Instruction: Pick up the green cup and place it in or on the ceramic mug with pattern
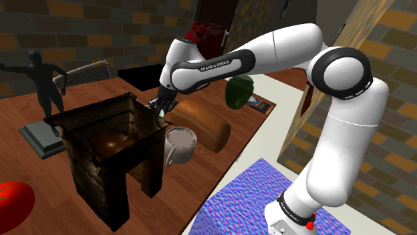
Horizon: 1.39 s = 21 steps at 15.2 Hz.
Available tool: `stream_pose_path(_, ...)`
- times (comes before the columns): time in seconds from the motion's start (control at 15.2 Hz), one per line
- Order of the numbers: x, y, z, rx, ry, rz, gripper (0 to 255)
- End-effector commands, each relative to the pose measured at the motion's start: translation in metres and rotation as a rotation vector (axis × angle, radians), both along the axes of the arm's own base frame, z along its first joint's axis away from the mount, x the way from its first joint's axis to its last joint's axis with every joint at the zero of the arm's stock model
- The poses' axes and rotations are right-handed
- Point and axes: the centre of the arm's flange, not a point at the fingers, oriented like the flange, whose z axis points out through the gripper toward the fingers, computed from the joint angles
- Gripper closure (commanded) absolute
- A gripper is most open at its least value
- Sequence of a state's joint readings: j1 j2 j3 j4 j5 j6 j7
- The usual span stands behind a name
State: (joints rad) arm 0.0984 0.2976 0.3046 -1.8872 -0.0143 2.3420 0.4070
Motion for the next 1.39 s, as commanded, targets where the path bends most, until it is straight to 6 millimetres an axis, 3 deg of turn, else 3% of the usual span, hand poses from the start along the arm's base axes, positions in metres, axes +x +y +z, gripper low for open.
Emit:
stream_pose_path(0.0, -0.001, 0.000, 0.010, 0.000, 0.000, 0.000, 255)
stream_pose_path(1.32, -0.001, 0.000, 0.115, 0.000, 0.000, 0.000, 255)
